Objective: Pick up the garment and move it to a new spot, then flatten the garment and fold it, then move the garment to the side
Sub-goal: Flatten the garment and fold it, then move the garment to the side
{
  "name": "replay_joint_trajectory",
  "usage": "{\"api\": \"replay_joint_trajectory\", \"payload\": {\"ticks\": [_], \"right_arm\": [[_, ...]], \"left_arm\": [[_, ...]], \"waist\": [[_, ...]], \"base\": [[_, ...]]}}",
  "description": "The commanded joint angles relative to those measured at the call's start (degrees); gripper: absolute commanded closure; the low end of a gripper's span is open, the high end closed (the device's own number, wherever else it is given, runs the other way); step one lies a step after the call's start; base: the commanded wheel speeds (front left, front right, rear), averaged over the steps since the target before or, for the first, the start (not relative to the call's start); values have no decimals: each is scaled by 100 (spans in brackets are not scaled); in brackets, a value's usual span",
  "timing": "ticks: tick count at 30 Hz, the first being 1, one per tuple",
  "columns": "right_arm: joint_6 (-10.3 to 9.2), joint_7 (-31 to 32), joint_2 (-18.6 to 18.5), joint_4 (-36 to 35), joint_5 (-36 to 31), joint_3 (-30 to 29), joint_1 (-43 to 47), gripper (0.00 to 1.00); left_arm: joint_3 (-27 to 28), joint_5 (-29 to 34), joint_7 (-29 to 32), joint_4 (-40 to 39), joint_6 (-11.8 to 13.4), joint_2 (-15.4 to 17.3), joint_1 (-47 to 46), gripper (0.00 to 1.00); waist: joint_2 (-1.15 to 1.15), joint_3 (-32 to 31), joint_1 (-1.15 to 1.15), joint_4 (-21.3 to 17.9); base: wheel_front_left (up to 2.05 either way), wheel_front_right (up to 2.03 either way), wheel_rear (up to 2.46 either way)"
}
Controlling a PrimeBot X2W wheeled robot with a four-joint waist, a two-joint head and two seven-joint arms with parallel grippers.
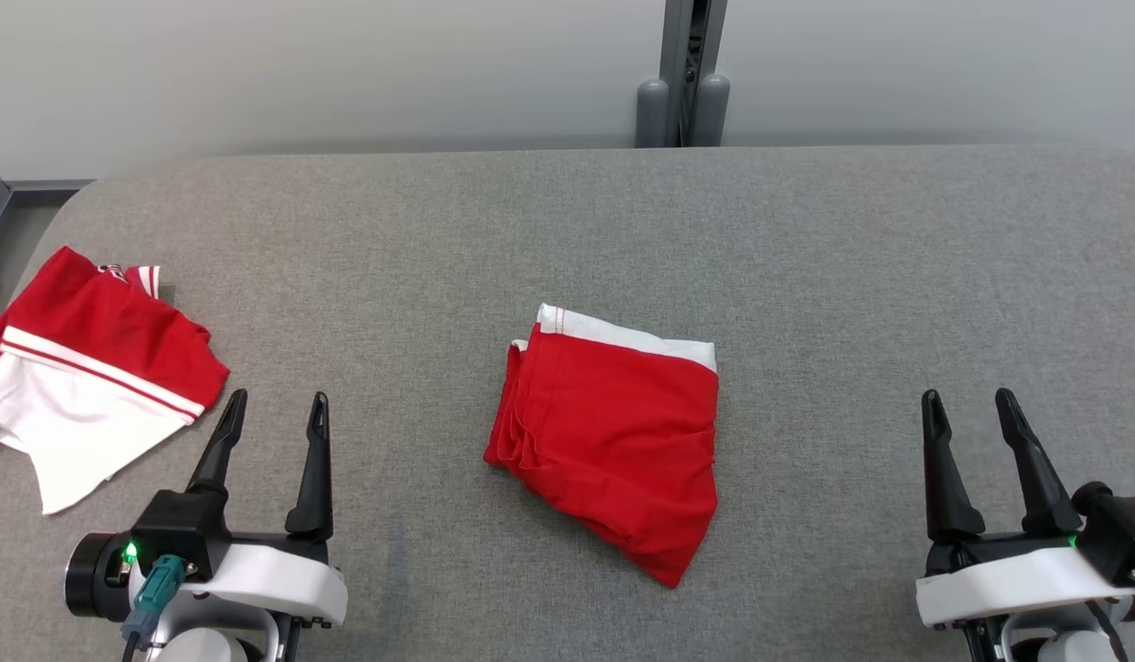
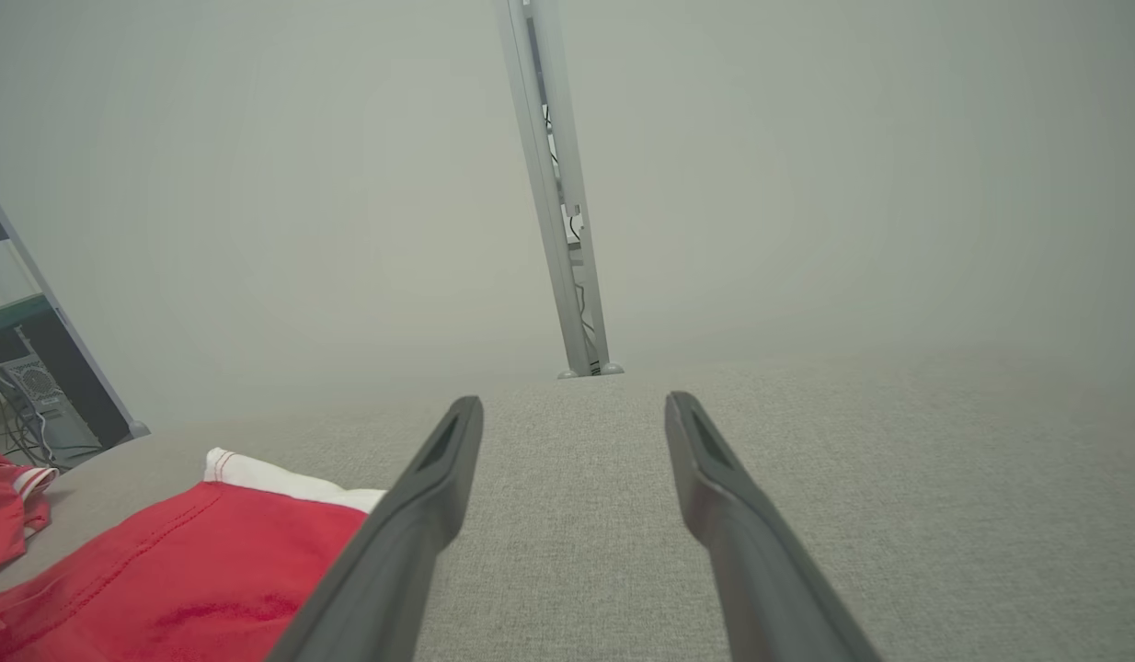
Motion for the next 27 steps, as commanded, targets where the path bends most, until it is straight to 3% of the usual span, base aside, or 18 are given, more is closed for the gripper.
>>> {"api": "replay_joint_trajectory", "payload": {"ticks": [1,17,27], "right_arm": [[4,-11,-3,27,-15,-18,50,0],[4,93,41,134,-130,-64,155,0],[4,790,-77,-8,-536,104,102,0]], "left_arm": [[29,-32,-18,-5,22,21,51,0],[-49,-68,7,-54,82,31,30,0],[-220,-85,-37,31,-11,-121,-224,0]], "waist": [[0,-38,0,-5],[0,-139,0,107],[0,66,0,590]], "base": [[0,0,0],[0,0,0],[0,0,0]]}}
